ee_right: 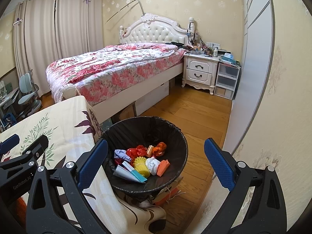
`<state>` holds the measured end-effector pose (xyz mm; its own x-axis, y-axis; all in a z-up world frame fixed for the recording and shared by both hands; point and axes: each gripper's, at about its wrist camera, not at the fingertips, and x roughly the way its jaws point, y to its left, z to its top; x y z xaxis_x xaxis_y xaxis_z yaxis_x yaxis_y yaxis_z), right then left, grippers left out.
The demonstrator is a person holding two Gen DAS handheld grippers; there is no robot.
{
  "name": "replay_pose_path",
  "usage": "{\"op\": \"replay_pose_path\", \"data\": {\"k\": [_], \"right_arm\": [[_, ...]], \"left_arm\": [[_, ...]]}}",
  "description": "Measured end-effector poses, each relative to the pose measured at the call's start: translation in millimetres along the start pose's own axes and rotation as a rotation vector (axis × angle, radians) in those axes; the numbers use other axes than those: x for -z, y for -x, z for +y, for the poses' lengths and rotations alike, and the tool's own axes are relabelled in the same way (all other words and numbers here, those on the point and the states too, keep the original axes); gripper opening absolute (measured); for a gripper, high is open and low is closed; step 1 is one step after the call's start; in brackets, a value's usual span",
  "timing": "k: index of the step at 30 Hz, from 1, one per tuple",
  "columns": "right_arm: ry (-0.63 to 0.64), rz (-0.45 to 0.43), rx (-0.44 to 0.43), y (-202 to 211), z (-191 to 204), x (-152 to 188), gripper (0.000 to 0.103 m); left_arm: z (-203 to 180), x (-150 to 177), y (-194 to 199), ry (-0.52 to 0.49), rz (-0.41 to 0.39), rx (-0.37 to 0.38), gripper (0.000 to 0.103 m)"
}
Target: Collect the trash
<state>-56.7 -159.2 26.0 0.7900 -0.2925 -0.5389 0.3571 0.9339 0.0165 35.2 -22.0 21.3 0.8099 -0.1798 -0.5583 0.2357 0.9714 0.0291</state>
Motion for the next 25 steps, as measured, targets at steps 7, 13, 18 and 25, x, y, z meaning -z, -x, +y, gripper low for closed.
{"op": "replay_pose_path", "data": {"k": [7, 13, 18, 25], "right_arm": [[0.003, 0.003, 0.002, -4, 2, 1, 0.097], [0.004, 0.010, 0.001, -8, 4, 3, 0.097], [0.022, 0.026, -0.011, -14, 14, 5, 0.097], [0.077, 0.059, -0.085, -26, 54, 1, 0.097]], "left_arm": [[1, -1, -1, -0.001, 0.000, 0.003, 0.096], [2, -1, 0, 0.004, -0.003, 0.005, 0.096], [10, -3, 1, -0.006, -0.026, -0.017, 0.096], [56, -6, -12, 0.047, 0.023, -0.074, 0.096]]}}
